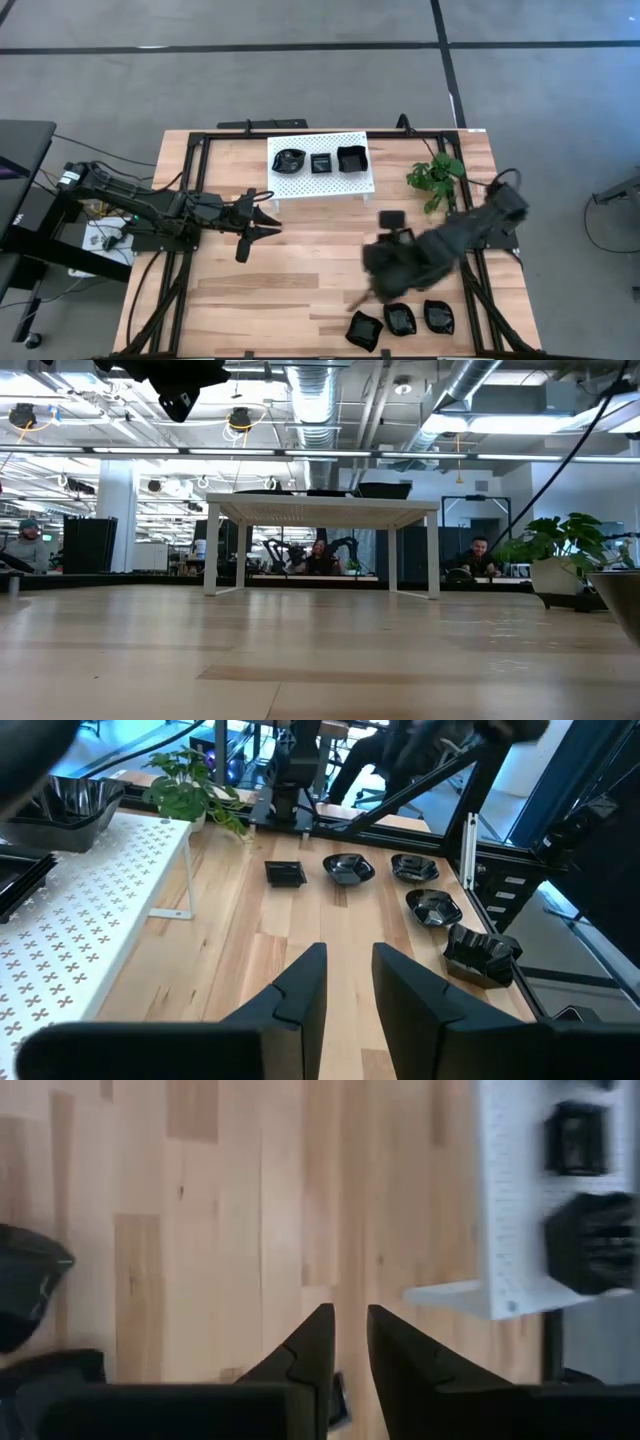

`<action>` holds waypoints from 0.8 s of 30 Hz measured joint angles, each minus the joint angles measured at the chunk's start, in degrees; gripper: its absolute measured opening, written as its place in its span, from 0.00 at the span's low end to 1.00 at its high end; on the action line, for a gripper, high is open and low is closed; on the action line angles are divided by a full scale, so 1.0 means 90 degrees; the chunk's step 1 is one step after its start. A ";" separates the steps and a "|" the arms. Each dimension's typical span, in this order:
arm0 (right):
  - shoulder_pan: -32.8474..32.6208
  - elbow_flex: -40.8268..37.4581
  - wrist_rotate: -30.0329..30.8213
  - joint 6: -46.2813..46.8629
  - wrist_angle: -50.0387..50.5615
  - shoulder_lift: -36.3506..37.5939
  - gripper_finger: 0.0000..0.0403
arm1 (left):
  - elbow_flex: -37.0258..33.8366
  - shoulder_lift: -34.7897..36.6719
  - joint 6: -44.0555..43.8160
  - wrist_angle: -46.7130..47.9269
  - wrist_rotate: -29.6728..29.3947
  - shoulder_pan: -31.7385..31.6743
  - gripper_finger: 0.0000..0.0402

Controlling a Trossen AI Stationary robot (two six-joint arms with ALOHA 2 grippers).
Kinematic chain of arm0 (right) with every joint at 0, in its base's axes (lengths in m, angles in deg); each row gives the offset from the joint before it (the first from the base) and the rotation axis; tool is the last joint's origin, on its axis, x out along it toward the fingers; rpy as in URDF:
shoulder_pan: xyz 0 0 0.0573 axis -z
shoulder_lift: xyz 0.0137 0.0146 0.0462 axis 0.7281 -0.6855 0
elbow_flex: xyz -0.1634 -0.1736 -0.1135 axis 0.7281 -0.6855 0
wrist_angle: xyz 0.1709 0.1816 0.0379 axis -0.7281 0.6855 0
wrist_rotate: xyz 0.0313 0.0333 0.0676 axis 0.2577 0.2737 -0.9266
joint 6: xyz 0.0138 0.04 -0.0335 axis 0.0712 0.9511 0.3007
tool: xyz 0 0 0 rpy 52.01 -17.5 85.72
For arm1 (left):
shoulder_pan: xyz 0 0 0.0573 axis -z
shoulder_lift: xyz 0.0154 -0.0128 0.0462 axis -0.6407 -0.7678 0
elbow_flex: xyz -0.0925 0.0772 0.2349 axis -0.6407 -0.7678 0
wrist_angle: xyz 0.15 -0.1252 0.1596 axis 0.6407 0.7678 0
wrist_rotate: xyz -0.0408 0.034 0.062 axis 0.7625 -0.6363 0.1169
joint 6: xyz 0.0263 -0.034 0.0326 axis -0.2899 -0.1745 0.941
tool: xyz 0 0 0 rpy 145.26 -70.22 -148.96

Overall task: Pick & Place Mini shaped plates
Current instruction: Stack the square plate on top of the square plate on the shelf

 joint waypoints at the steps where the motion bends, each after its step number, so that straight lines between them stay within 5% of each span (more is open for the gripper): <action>1: -0.0148 -0.0072 0.0221 0.0212 0.0001 0.0175 0.14 | 0.0000 0.0000 0.0000 0.0000 0.0000 -0.0002 0.21; 7: -0.0860 -0.1867 0.1353 0.2353 -0.0007 0.1604 0.14 | 0.0000 -0.0002 0.0000 -0.0009 0.0000 -0.0002 0.21; 13: -0.1224 -0.4715 0.1407 0.4266 -0.1338 0.2900 0.14 | 0.0000 -0.0002 0.0000 -0.0044 0.0000 -0.0002 0.21; 17: -0.1164 -0.5606 0.1385 0.3551 -0.3116 0.3145 0.14 | 0.0000 -0.0002 0.0054 -0.0056 -0.0002 -0.0013 0.21; 24: -0.0759 -0.5687 0.1034 0.1531 -0.4189 0.3019 0.14 | 0.0000 -0.0002 0.0097 -0.0056 -0.0002 -0.0029 0.21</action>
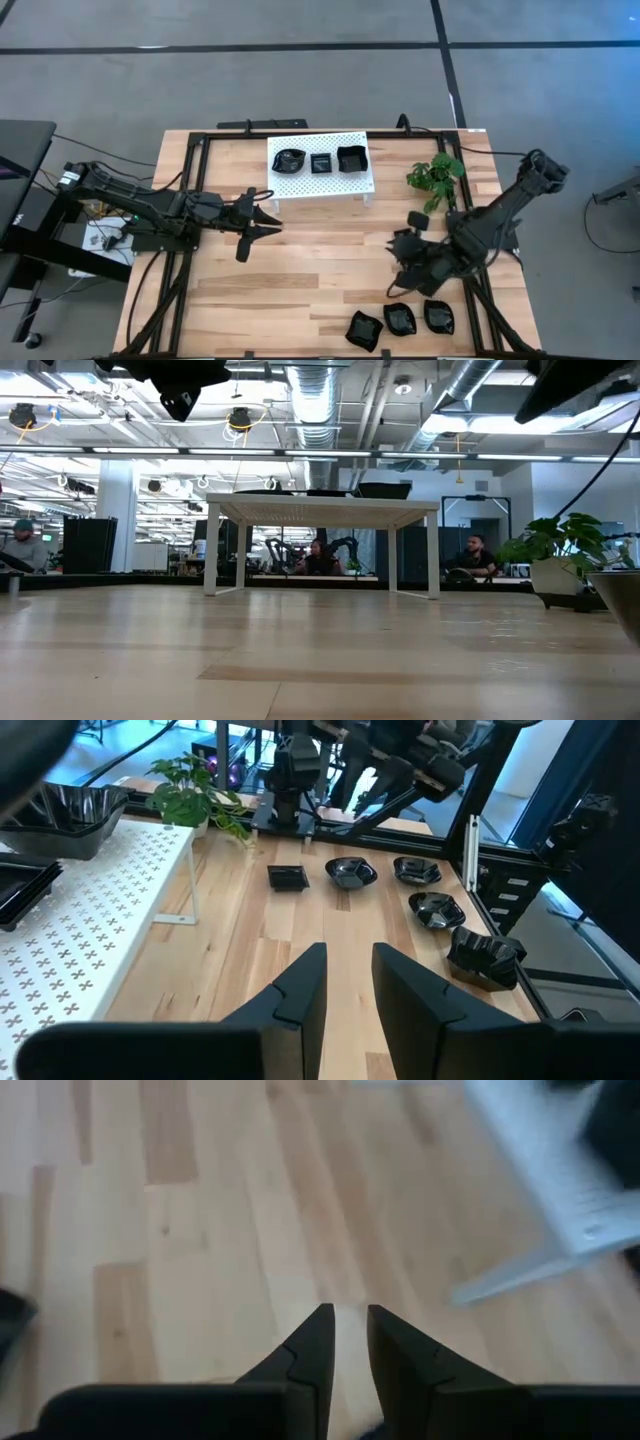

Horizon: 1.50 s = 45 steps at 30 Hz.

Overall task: Pick & Place Mini shaped plates
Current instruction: Stack the square plate on top of the square plate on the shelf

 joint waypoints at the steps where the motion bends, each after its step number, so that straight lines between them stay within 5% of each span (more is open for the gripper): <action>1: 0.0148 0.0000 -0.0328 -0.0018 0.0000 0.0007 0.14 | 0.0000 0.0000 0.0000 0.0000 0.0000 0.0000 0.21; 9: 0.1163 -0.0016 -0.2093 0.0323 0.0816 0.0005 0.17 | 0.0000 0.0000 0.0000 -0.0046 0.0000 0.0000 0.21; 18: 0.1562 -0.0833 -0.2959 0.0767 0.0692 0.0000 0.32 | 0.0000 0.0000 0.0000 -0.0101 0.0000 0.0000 0.21; 25: 0.1562 -0.1479 -0.3162 0.0766 -0.0101 0.0000 0.39 | 0.0000 0.0000 -0.0002 -0.0102 0.0000 0.0002 0.21; 45: 0.1819 -0.2590 -0.3149 0.0226 -0.1041 0.0000 0.35 | 0.0000 0.0000 -0.0002 -0.0114 0.0000 0.0002 0.21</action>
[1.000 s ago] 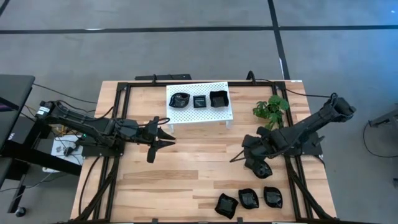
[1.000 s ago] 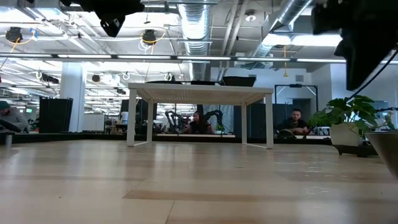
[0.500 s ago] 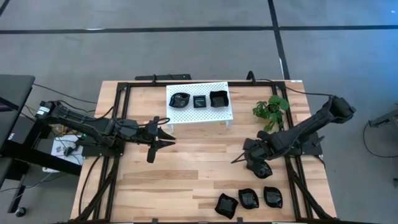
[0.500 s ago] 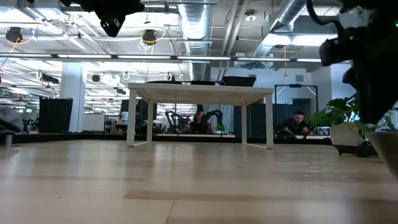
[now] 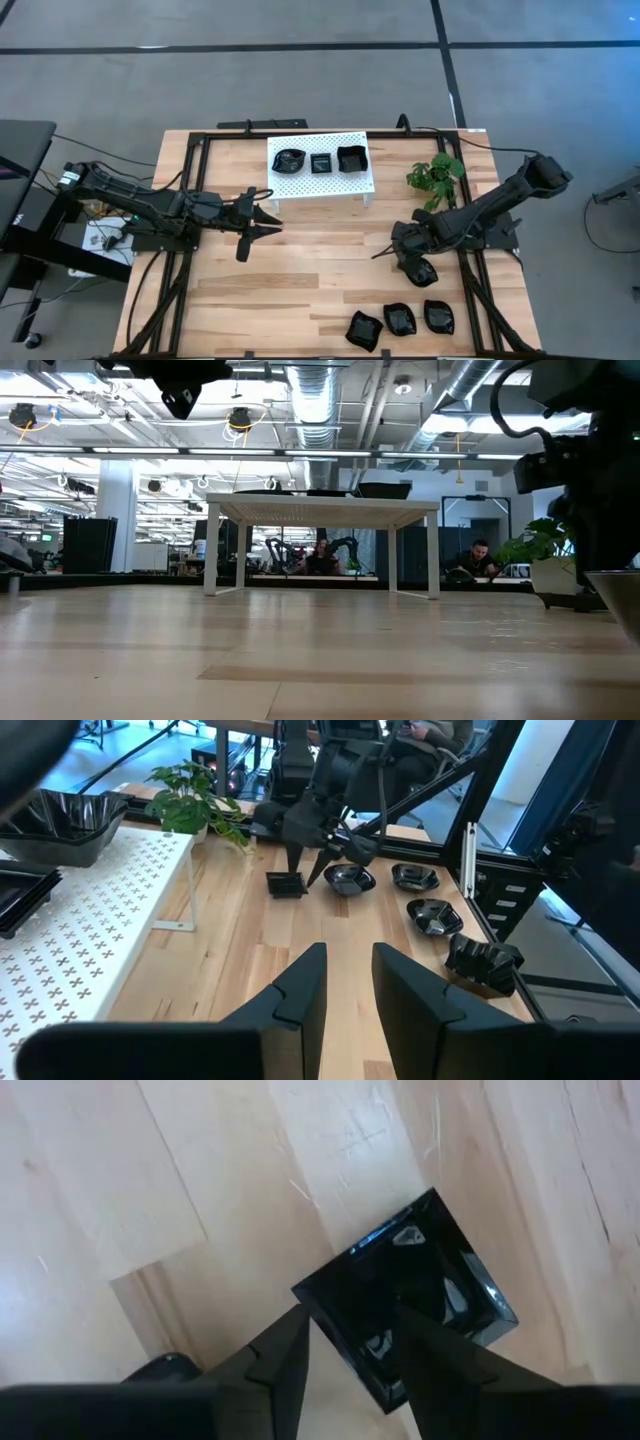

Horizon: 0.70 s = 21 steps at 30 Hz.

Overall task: Pick & Place Mini shaped plates
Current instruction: Stack the square plate on top of the square plate on the shelf

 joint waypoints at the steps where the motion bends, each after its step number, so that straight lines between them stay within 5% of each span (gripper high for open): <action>1: 0.0000 0.0001 0.0000 -0.0026 0.0002 0.0000 0.34 | 0.0000 0.0000 0.0000 -0.0014 0.0000 0.0000 0.21; 21: -0.0002 -0.0001 -0.0291 -0.0195 -0.0047 0.0000 0.34 | 0.0000 0.0000 -0.0027 -0.0034 0.0000 0.0000 0.21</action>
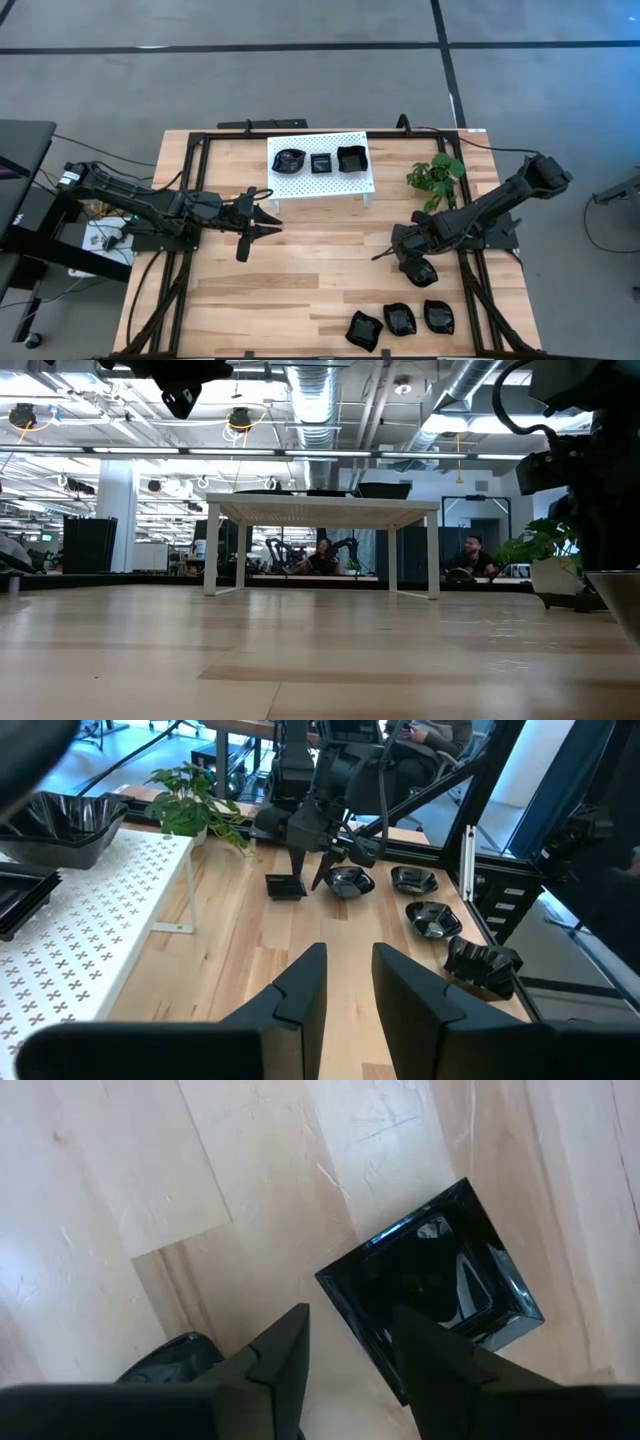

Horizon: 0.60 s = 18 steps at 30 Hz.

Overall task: Pick & Place Mini shaped plates
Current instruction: Stack the square plate on top of the square plate on the shelf

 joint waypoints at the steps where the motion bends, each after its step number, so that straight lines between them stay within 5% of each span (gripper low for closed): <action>1: 0.0000 0.0000 0.0000 0.0000 -0.0002 0.0000 0.34 | 0.0000 0.0000 -0.0002 0.0000 0.0000 0.0000 0.21; 18: -0.0005 0.0021 -0.0020 0.0249 -0.0095 -0.0761 0.33 | 0.0000 0.0000 -0.0068 -0.0002 0.0002 0.0000 0.21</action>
